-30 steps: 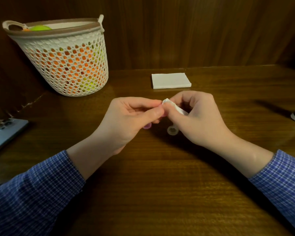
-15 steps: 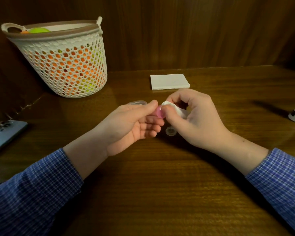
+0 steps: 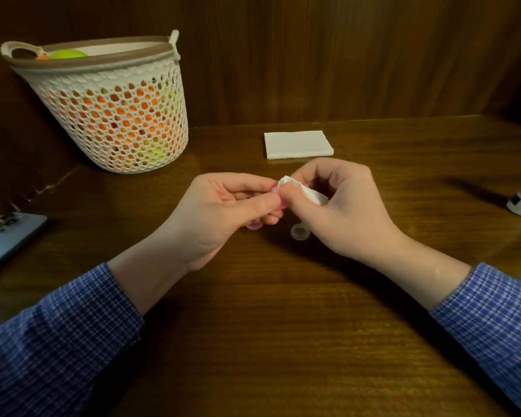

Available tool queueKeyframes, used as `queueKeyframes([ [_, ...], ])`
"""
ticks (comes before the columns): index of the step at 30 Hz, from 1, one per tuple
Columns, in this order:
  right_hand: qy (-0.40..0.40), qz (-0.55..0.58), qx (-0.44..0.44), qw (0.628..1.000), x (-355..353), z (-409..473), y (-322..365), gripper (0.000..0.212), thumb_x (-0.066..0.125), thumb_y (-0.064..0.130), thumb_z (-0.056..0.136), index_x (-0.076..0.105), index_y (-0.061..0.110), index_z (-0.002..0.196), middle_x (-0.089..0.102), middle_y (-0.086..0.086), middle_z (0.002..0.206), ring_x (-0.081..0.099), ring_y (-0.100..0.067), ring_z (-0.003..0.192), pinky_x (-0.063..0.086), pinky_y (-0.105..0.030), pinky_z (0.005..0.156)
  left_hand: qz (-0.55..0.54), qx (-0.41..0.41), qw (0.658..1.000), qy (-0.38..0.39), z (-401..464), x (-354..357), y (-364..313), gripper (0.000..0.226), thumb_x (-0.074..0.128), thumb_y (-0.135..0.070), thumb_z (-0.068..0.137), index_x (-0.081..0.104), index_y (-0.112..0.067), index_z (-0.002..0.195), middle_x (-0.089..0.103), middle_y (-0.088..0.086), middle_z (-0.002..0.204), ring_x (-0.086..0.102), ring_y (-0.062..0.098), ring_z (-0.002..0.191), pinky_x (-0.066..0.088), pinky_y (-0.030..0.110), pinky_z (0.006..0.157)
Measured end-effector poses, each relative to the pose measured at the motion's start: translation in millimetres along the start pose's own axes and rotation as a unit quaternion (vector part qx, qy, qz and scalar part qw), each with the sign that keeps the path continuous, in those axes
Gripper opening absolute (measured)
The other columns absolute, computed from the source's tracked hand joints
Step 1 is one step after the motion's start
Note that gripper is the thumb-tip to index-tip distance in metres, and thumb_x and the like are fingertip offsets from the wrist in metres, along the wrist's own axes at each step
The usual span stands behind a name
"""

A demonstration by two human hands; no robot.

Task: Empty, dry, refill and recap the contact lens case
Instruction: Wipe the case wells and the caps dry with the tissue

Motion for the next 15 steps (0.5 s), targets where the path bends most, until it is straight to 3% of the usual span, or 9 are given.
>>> queueKeyframes([
  [4, 0.009, 0.005, 0.042, 0.999, 2.1, 2.1, -5.1, 0.018, 0.076, 0.041, 0.091, 0.075, 0.026, 0.080, 0.072, 0.007, 0.073, 0.070, -0.008, 0.061, 0.049, -0.011, 0.049, 0.091, 0.075, 0.992, -0.045, -4.2, 3.4, -3.6, 0.036, 0.077, -0.022, 0.076, 0.077, -0.013, 0.111, 0.080, 0.007, 0.099, 0.077, 0.024, 0.093, 0.065, 0.046, 0.080],
  [9, 0.022, 0.033, 0.081, 0.996, 2.7, 3.5, -9.8, 0.025, 0.075, 0.039, 0.092, 0.075, 0.022, 0.074, 0.070, -0.002, 0.063, 0.067, -0.007, 0.051, 0.047, -0.012, 0.048, 0.216, 0.182, 0.955, -0.085, -7.4, 7.0, -4.9, 0.033, 0.082, -0.009, 0.081, 0.076, -0.010, 0.114, 0.079, 0.001, 0.105, 0.078, 0.016, 0.094, 0.065, 0.034, 0.076],
  [13, 0.038, 0.032, 0.067, 0.997, 2.3, 3.5, -7.8, 0.027, 0.070, 0.035, 0.096, 0.074, 0.015, 0.079, 0.068, -0.007, 0.067, 0.065, -0.006, 0.052, 0.046, -0.009, 0.048, 0.239, 0.227, 0.939, -0.093, -8.8, 9.3, -6.3, 0.034, 0.081, -0.009, 0.083, 0.074, -0.007, 0.116, 0.077, 0.001, 0.109, 0.077, 0.013, 0.097, 0.065, 0.030, 0.077],
  [15, 0.030, 0.017, 0.049, 0.998, 0.3, 2.5, -5.9, 0.025, 0.069, 0.034, 0.097, 0.073, 0.016, 0.081, 0.068, -0.004, 0.068, 0.066, -0.005, 0.054, 0.045, -0.009, 0.048, 0.190, 0.193, 0.958, -0.097, -7.8, 8.7, -4.8, 0.037, 0.081, -0.016, 0.081, 0.074, -0.013, 0.117, 0.079, 0.000, 0.107, 0.077, 0.014, 0.099, 0.064, 0.031, 0.079],
])
Point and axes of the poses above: each hand's wrist, its own z-axis towards the middle knuckle, its own x-axis out of the palm, y = z × x, the point moved 3 cm from there along z, towards the middle knuckle
